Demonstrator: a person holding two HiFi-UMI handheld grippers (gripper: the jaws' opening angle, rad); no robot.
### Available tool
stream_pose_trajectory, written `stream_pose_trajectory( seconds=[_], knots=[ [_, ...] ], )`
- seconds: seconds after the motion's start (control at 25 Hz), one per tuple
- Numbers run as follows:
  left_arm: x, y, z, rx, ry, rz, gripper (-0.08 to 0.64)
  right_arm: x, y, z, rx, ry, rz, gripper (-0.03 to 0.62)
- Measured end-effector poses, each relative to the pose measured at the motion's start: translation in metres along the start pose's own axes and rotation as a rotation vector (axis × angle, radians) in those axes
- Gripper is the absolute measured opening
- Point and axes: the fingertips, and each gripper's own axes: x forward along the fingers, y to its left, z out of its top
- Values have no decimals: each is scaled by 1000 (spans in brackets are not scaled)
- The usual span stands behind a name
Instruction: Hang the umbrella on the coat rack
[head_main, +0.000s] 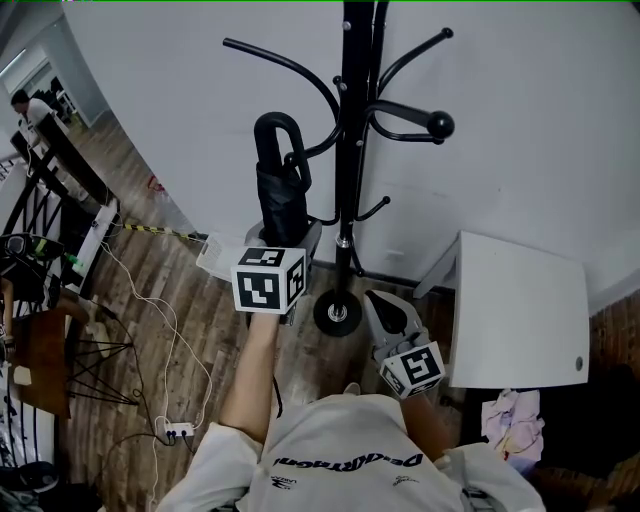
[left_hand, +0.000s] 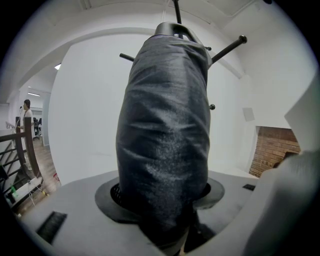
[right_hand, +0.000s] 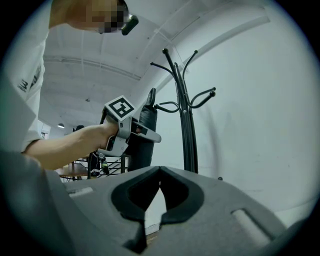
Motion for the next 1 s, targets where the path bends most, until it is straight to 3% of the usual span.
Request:
stream_pose_trajectory(
  seconds=[1.0],
  knots=[
    [31,4,-2,-8,73,-49,247,-2,-5,-5,11,3,-14,0]
  ],
)
